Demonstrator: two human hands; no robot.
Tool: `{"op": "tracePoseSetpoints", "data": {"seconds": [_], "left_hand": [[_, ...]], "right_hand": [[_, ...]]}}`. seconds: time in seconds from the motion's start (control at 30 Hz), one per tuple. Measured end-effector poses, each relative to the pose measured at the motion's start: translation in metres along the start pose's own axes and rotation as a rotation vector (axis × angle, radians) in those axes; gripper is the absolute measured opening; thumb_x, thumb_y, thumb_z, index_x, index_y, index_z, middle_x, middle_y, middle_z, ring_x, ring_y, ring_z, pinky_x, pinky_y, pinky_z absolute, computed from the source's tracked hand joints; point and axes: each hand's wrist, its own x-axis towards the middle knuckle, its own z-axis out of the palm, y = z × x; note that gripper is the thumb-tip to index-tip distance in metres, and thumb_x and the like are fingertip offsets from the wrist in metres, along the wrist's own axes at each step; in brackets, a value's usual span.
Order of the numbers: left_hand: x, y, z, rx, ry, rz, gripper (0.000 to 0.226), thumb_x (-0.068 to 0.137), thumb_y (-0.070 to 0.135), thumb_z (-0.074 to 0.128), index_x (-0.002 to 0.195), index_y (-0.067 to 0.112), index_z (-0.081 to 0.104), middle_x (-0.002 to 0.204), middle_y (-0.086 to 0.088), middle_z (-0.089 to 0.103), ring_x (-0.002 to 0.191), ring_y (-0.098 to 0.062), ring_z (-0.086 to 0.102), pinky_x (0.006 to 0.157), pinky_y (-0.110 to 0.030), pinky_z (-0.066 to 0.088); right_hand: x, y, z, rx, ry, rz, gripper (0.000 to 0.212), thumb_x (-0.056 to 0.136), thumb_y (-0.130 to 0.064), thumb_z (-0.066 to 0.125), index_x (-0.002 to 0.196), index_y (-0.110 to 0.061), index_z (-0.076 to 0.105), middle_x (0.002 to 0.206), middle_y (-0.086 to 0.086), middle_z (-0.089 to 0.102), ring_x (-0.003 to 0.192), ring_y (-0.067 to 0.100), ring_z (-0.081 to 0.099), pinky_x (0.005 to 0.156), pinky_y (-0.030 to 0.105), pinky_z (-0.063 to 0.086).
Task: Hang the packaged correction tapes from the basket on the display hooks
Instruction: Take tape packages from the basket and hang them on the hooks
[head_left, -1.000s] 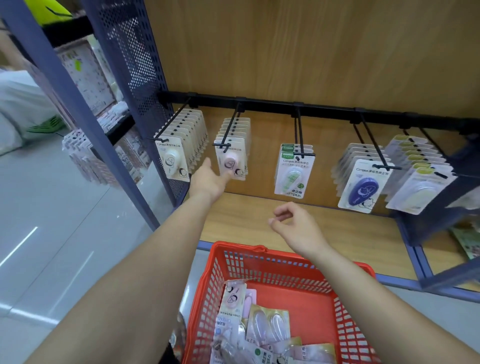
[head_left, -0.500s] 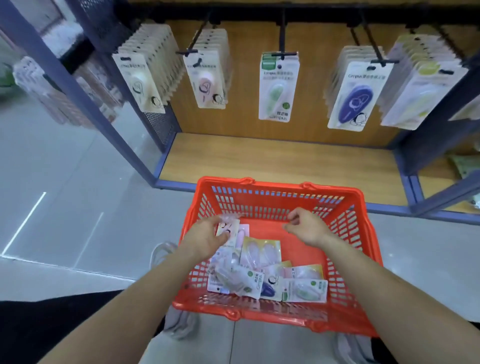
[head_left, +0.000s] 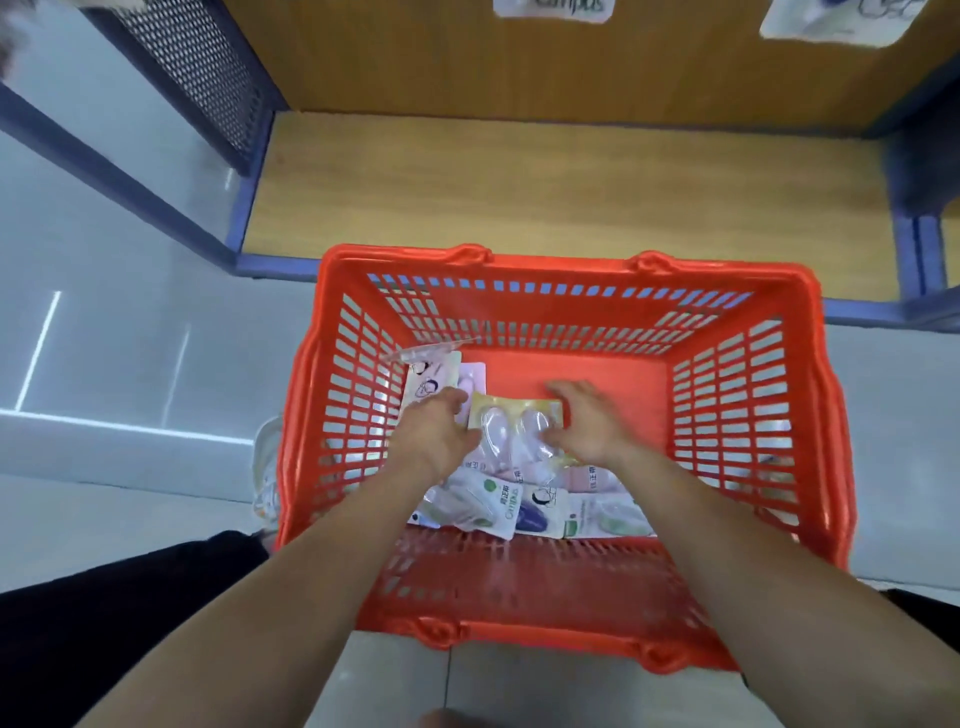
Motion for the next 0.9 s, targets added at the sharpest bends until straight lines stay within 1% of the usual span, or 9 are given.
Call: {"op": "tracePoseSetpoints", "data": {"seconds": [0.1,0.17,0.3,0.37,0.43,0.53,0.67,0.8,0.9], "left_hand": [[0.011,0.001,0.008,-0.026,-0.005,-0.056,0.054,0.082,0.036,0.079,0.131,0.021,0.063,0.125,0.008,0.070,0.115,-0.020,0.065,0.099,-0.037,0.052],[0.018,0.000,0.014,0.012,-0.005,-0.068,0.054,0.074,0.049,0.079,0.120,0.024,0.069,0.123,0.016,0.069,0.113,-0.018,0.065,0.096,-0.038,0.053],[0.024,0.005,0.023,0.054,-0.053,-0.054,0.056,0.066,0.062,0.075,0.115,0.038,0.064,0.102,0.004,0.072,0.104,-0.023,0.063,0.086,-0.038,0.055],[0.025,0.005,0.028,0.039,-0.068,-0.011,0.034,0.072,0.057,0.076,0.098,0.037,0.066,0.090,0.003,0.070,0.100,-0.026,0.063,0.079,-0.035,0.053],[0.025,0.001,0.029,-0.150,-0.084,0.019,0.026,0.073,0.051,0.077,0.088,0.034,0.065,0.084,0.007,0.071,0.096,-0.025,0.067,0.082,-0.037,0.055],[0.023,0.001,0.022,-0.440,-0.106,0.026,0.016,0.086,0.027,0.079,0.095,0.028,0.066,0.095,0.002,0.075,0.096,-0.025,0.071,0.089,-0.038,0.056],[0.021,0.009,0.009,-0.624,-0.005,0.084,0.019,0.091,0.012,0.075,0.098,0.027,0.065,0.101,-0.002,0.074,0.096,-0.020,0.070,0.085,-0.035,0.055],[0.015,0.018,0.006,-0.720,-0.059,0.125,0.013,0.095,0.016,0.072,0.107,0.012,0.069,0.108,-0.003,0.074,0.099,-0.011,0.067,0.089,-0.025,0.053],[0.009,0.027,0.008,-0.730,-0.138,0.128,0.018,0.091,0.017,0.077,0.106,0.018,0.068,0.108,0.004,0.075,0.100,-0.009,0.070,0.089,-0.022,0.055]], "right_hand": [[0.006,0.009,0.004,-0.027,-0.021,0.021,0.074,0.063,-0.051,0.079,0.131,-0.028,0.059,0.132,0.005,0.053,0.126,0.025,0.046,0.107,0.039,0.041],[0.007,0.014,0.005,0.034,-0.033,0.008,0.043,0.072,-0.038,0.084,0.108,-0.033,0.061,0.123,0.003,0.056,0.119,0.021,0.049,0.096,0.032,0.043],[-0.001,0.017,0.004,0.282,-0.051,0.004,0.029,0.083,-0.010,0.080,0.098,-0.020,0.058,0.093,-0.003,0.060,0.076,0.016,0.057,0.056,0.019,0.041],[-0.005,0.019,0.006,0.385,-0.051,0.006,0.027,0.084,-0.006,0.079,0.099,-0.017,0.060,0.091,-0.003,0.061,0.074,0.015,0.057,0.061,0.020,0.046],[-0.007,0.022,0.005,0.486,-0.032,-0.005,0.027,0.083,-0.007,0.081,0.098,-0.022,0.063,0.094,-0.002,0.065,0.080,0.014,0.060,0.074,0.034,0.052],[-0.008,0.021,-0.003,0.612,-0.007,-0.034,0.031,0.081,-0.002,0.083,0.095,-0.024,0.066,0.092,-0.002,0.068,0.083,0.012,0.062,0.080,0.035,0.052],[-0.005,0.008,-0.024,0.697,0.013,-0.069,0.036,0.078,0.007,0.080,0.096,-0.019,0.064,0.086,0.000,0.069,0.072,0.000,0.065,0.073,0.020,0.053],[-0.001,0.003,-0.035,0.714,0.046,-0.093,0.035,0.078,0.004,0.082,0.094,-0.020,0.062,0.085,0.001,0.073,0.080,0.014,0.068,0.086,0.037,0.054],[-0.002,-0.001,-0.034,0.692,0.093,-0.123,0.036,0.075,-0.001,0.087,0.090,-0.022,0.063,0.087,-0.001,0.069,0.081,0.016,0.064,0.083,0.039,0.054]]}}
